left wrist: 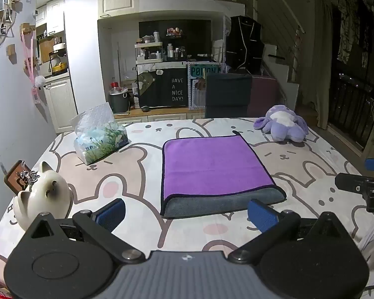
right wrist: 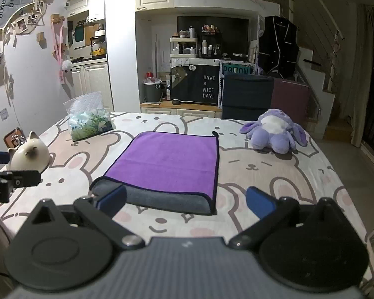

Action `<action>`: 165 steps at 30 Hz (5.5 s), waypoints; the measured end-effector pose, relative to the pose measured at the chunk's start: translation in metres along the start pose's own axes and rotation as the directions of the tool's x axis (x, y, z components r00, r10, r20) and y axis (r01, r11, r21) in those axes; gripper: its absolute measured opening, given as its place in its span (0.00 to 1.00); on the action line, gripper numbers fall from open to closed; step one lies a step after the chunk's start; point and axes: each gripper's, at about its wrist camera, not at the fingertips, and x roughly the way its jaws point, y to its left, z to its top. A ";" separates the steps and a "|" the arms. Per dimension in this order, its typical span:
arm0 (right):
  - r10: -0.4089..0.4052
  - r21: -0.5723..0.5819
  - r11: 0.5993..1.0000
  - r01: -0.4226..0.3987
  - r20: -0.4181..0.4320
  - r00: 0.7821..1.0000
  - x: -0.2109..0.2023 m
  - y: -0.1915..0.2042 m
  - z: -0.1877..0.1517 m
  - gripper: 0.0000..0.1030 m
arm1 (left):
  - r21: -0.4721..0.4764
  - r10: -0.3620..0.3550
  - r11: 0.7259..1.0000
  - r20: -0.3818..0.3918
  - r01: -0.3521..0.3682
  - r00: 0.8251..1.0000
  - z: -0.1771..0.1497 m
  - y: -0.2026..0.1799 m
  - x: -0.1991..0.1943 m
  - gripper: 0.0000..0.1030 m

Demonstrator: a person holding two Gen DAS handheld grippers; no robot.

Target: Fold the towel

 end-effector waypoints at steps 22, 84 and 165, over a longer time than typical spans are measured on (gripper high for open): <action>0.000 0.000 1.000 0.000 0.000 1.000 0.000 0.000 0.000 1.00 | 0.002 0.000 1.000 -0.001 0.000 1.000 0.000 0.000 0.000 1.00; 0.002 0.000 1.000 -0.002 -0.005 1.000 0.001 0.001 0.000 1.00 | -0.002 -0.004 1.000 -0.001 0.004 1.000 -0.001 -0.004 0.003 1.00; 0.079 -0.061 0.994 -0.087 -0.124 0.989 0.152 -0.036 0.018 1.00 | 0.023 -0.188 0.981 -0.131 0.193 0.973 0.037 0.043 0.180 0.96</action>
